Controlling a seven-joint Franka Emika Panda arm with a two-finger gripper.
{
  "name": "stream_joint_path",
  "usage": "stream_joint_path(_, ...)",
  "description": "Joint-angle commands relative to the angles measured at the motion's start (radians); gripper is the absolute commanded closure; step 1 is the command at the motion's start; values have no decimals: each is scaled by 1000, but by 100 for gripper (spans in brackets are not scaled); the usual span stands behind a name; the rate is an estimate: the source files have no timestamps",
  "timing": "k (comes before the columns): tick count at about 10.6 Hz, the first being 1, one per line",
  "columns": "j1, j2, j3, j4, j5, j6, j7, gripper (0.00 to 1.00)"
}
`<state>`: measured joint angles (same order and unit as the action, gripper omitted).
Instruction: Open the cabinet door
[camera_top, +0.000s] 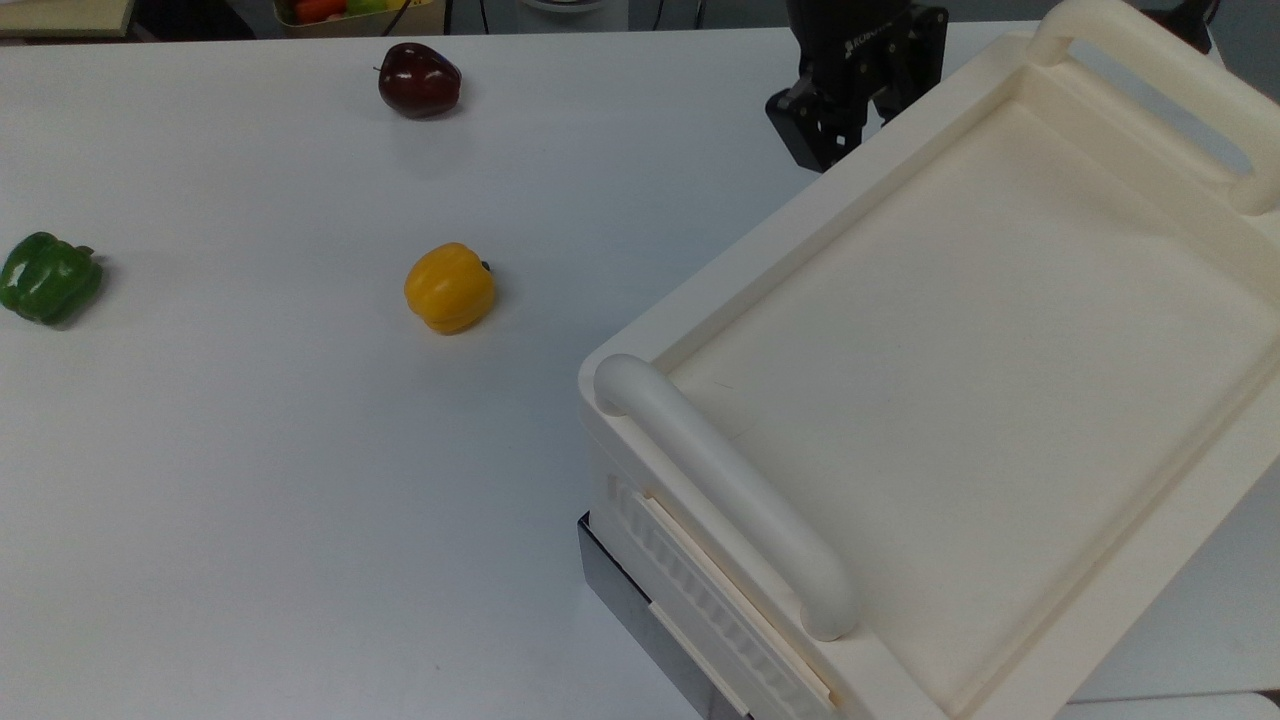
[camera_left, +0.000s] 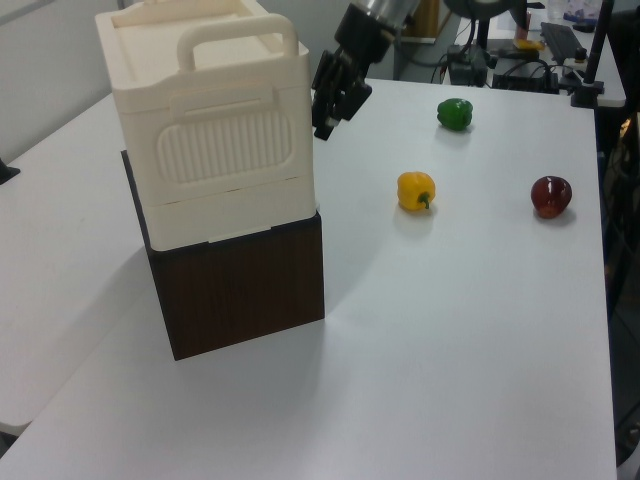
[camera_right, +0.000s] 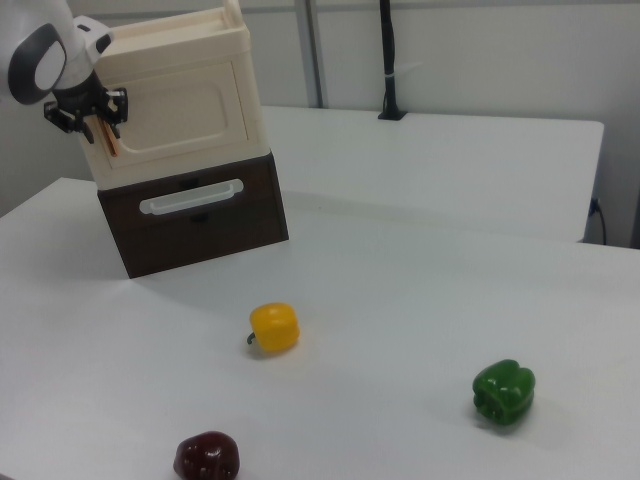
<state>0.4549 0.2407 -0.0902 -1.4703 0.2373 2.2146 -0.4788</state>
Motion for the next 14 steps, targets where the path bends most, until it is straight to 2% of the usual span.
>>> stream_joint_path(1, 27, 15, -5, 8, -27, 20, 19, 78)
stream_joint_path(2, 25, 17, -5, 8, -27, 31, 19, 82)
stream_joint_path(5, 18, 17, -6, 8, -42, 62, 22, 84)
stream_joint_path(7, 16, 15, -11, 7, -52, 62, 20, 93)
stream_joint_path(9, 14, -6, -14, -2, -52, 44, 16, 97)
stream_joint_path(11, 2, -14, -14, -25, -52, 28, 11, 98)
stream_joint_path(14, -28, -34, -14, -28, -49, -85, -35, 99)
